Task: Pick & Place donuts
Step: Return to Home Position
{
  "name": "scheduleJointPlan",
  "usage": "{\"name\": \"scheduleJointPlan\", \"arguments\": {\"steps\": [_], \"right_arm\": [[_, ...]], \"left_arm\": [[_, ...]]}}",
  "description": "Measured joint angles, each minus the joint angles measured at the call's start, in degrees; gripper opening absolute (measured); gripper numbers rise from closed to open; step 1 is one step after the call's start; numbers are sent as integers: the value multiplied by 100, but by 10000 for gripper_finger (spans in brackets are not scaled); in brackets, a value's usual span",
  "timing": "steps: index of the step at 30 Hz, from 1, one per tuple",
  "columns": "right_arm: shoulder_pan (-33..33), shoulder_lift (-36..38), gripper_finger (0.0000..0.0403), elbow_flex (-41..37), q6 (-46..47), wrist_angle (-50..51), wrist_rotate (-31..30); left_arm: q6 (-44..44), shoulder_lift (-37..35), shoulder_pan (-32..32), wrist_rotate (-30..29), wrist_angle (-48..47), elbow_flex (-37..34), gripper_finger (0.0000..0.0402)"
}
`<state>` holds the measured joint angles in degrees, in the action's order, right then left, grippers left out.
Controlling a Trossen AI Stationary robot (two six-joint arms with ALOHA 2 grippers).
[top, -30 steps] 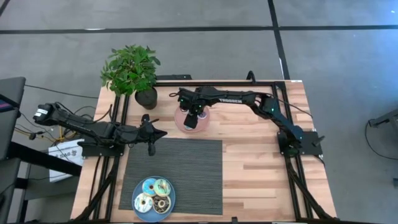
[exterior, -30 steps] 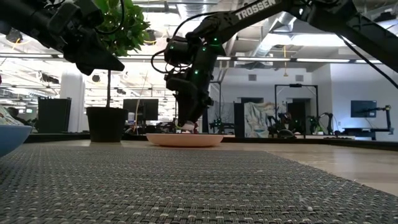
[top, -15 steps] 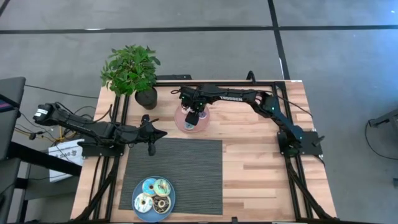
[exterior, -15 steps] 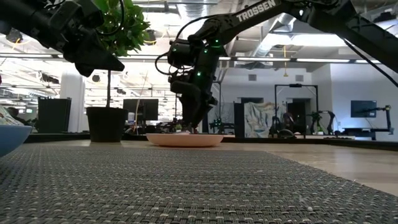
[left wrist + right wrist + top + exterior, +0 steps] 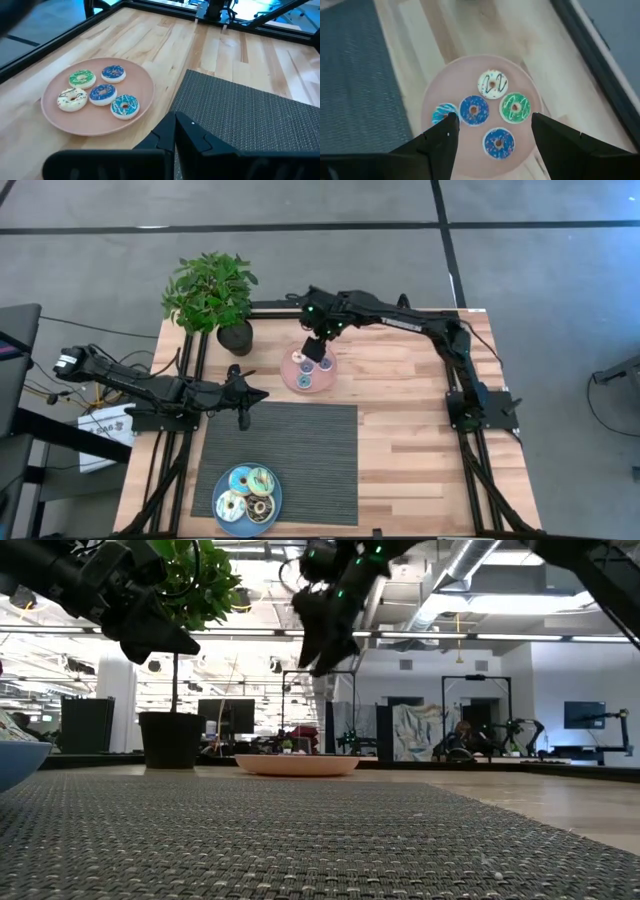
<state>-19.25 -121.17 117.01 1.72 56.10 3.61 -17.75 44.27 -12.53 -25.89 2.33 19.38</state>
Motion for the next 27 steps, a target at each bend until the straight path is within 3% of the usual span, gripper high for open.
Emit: {"name": "scheduleJointPlan", "arguments": {"steps": [11, 18, 27], "right_arm": [[425, 1041, 237, -309, 283, 732, -38], [1123, 2061, 192, -1682, 1336, 460, -1021], [2336, 2857, 114, -3313, 2569, -100, -1151]], "left_arm": [[612, 0, 0, -270, -444, 0, 0], [579, -2, 76, -427, -388, 0, 0], [209, 0, 79, -131, -611, -2, 0]]}}
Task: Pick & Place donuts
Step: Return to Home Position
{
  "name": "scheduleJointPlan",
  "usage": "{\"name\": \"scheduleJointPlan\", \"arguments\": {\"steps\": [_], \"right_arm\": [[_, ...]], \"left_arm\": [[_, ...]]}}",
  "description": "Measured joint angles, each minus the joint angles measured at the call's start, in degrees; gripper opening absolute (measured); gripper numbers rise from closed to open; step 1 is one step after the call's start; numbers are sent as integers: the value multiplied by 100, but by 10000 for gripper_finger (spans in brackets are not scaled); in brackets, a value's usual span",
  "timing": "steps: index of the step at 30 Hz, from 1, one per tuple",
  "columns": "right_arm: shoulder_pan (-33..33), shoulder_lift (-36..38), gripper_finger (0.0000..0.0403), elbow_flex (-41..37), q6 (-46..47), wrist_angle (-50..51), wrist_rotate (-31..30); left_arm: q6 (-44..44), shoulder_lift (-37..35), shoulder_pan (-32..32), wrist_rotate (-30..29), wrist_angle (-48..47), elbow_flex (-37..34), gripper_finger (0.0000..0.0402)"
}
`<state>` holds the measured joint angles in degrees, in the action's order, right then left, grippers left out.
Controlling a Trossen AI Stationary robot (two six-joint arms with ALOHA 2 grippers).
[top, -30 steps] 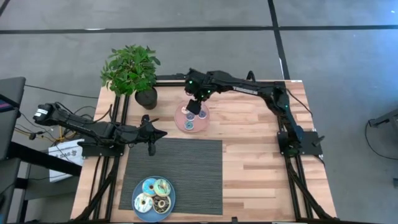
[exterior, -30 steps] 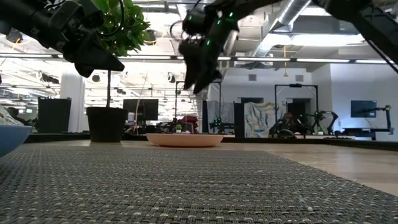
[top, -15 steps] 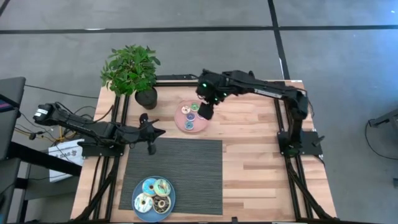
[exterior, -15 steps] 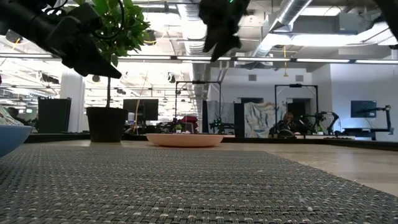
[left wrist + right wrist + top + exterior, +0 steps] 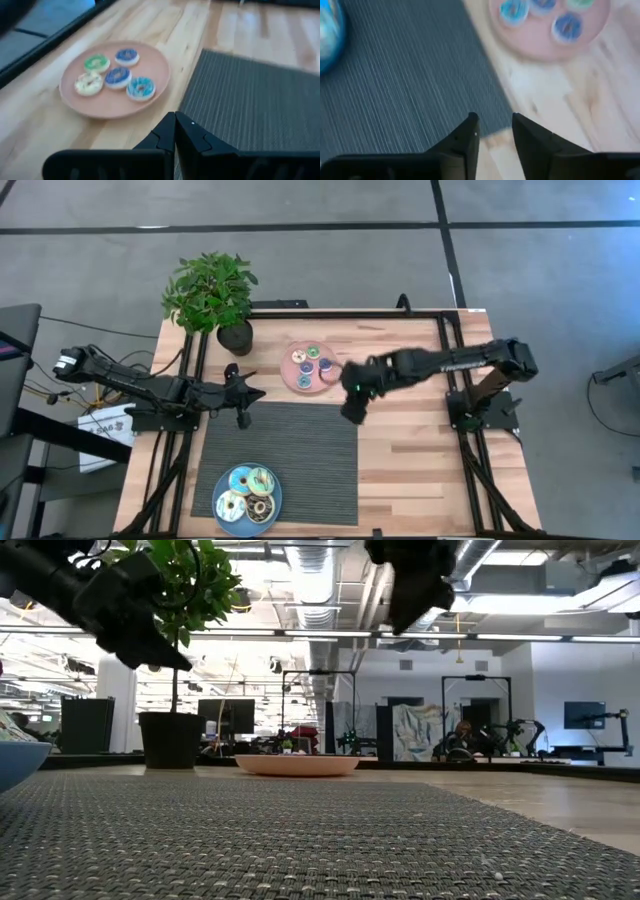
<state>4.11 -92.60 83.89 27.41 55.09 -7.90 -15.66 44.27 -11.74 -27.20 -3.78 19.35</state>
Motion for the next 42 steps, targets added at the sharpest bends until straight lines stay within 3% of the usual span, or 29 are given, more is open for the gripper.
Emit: {"name": "scheduleJointPlan", "arguments": {"steps": [5, 11, 14, 20, 29, 34, 42], "right_arm": [[475, -191, 83, -273, 461, 423, 0], [916, -592, 30, -276, 775, 959, 2], [1087, -600, 5, -369, 592, 782, -64], [1195, -127, 3, -954, 353, -43, -706], [706, 795, 1, -1867, 231, -1038, -725], [449, 1105, 1, -2157, 37, -1608, -663], [163, 1312, 0, -2429, -248, -1834, -183]], "left_arm": [[597, -28, 154, -8, 553, 0, 0], [1415, -591, 497, 65, 988, 2, 0], [1699, -1181, 745, 369, 650, 2, 0], [1685, -2478, 1233, 1386, -323, -14, 0], [1339, -4429, 1455, 1678, 127, -1099, 0], [1407, -4325, 1465, 2024, 855, -1602, 0], [1225, -4415, 1571, 2434, 630, -1871, 0]]}}
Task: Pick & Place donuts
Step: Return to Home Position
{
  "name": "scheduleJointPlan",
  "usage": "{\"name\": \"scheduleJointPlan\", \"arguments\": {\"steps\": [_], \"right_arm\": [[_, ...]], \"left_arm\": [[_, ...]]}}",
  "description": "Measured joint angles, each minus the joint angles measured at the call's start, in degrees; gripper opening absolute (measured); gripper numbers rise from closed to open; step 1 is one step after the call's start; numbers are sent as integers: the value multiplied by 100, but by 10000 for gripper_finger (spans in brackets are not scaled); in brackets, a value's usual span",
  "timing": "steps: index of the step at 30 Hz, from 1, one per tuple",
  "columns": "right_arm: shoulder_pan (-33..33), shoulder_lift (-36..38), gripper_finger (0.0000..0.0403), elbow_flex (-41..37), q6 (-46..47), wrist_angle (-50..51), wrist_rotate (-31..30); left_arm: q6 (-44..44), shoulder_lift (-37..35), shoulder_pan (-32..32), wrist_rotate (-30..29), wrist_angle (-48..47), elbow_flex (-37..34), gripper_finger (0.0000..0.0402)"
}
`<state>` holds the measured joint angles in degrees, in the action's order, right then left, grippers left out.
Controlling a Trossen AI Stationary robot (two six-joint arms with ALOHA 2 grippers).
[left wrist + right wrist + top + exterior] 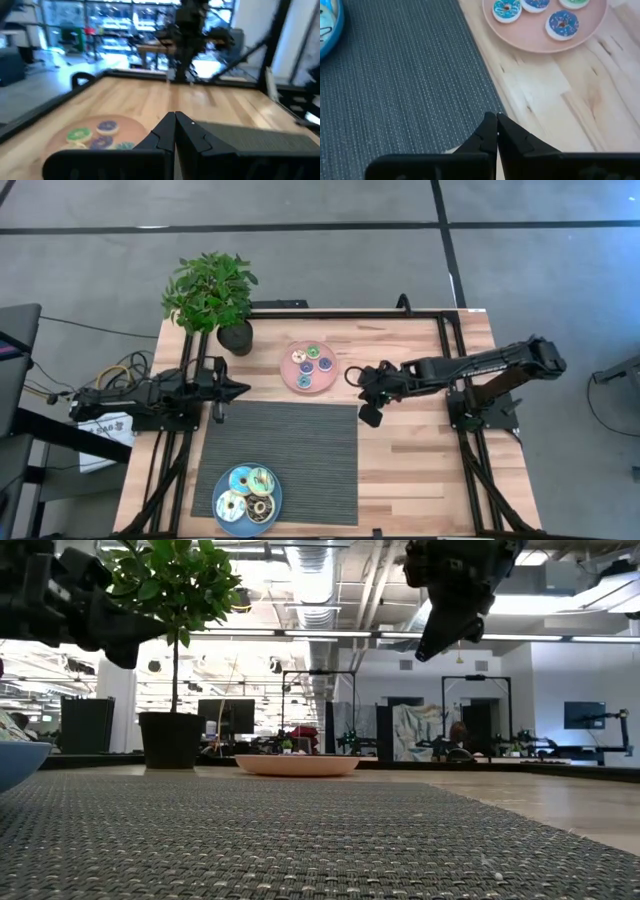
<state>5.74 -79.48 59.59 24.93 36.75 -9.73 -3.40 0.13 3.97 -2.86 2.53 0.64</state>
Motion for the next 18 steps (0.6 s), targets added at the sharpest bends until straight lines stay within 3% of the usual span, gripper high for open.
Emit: {"name": "scheduleJointPlan", "arguments": {"steps": [2, 14, 18], "right_arm": [[-52, 26, 0, -4, -10, -14, 100], [-262, 30, 0, -22, -705, -450, 230], [-435, 97, 0, -453, -907, -1029, 466]], "left_arm": [[-21, 4, 2, 255, -38, -2, 0], [77, 26, 0, 217, -48, -9, 0], [104, 24, 0, 216, -48, -11, 0]]}}
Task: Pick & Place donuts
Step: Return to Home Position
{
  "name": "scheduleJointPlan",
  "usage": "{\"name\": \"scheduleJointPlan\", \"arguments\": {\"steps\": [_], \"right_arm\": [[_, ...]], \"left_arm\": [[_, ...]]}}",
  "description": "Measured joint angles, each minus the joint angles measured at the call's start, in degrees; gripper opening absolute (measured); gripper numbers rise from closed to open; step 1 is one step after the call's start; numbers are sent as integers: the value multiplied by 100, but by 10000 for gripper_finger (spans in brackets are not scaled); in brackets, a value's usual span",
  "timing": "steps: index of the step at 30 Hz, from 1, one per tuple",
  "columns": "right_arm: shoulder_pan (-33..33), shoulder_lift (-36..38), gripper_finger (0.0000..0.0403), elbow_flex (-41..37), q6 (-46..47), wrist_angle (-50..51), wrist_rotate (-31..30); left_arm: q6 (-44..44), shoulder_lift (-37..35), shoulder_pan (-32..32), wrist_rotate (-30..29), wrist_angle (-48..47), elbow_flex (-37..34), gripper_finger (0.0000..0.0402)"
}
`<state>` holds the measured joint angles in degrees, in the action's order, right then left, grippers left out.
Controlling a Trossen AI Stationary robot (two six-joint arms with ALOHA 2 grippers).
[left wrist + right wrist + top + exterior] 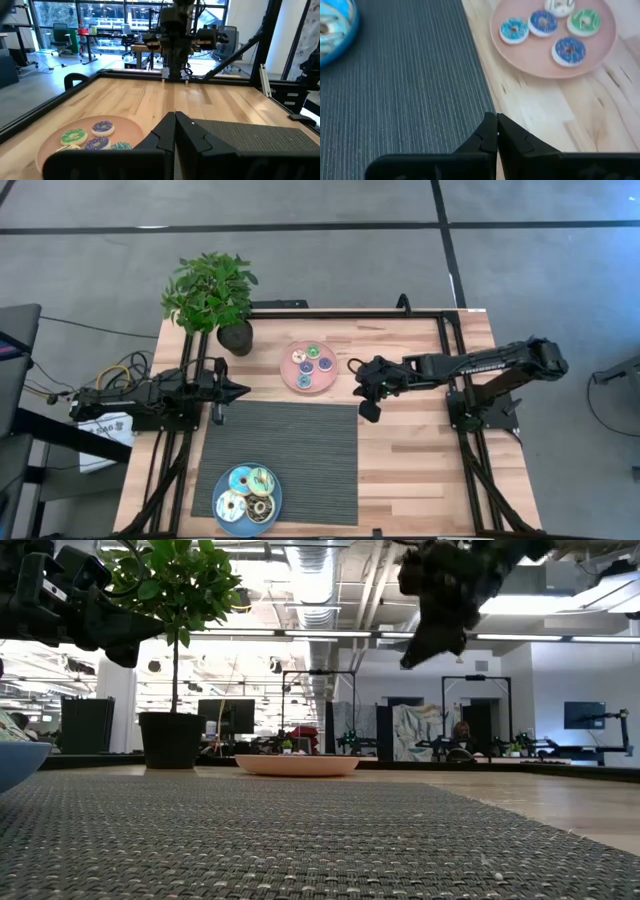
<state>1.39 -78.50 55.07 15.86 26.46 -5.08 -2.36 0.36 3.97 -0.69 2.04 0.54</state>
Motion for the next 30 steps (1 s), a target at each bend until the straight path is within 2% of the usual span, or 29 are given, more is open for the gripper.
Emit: {"name": "scheduleJointPlan", "arguments": {"steps": [6, 11, 18, 23, 30], "right_arm": [[-194, 139, 0, -693, -215, -426, 202], [-188, 589, 0, -1427, -481, -714, 540], [-142, 1923, 0, -2924, -494, -1752, 533], [-142, 2955, 0, -3805, -834, -2503, 560], [-156, 4273, 0, -4647, -883, -2614, 667]], "left_arm": [[-64, 0, 0, -2, 0, -7, 0], [-63, 2, 0, -2, -4, -9, 0], [-79, 2, 0, -4, -4, -11, 0], [-86, 2, 0, -4, -4, -13, 0], [-86, 2, 0, -2, -7, -15, 0]]}}
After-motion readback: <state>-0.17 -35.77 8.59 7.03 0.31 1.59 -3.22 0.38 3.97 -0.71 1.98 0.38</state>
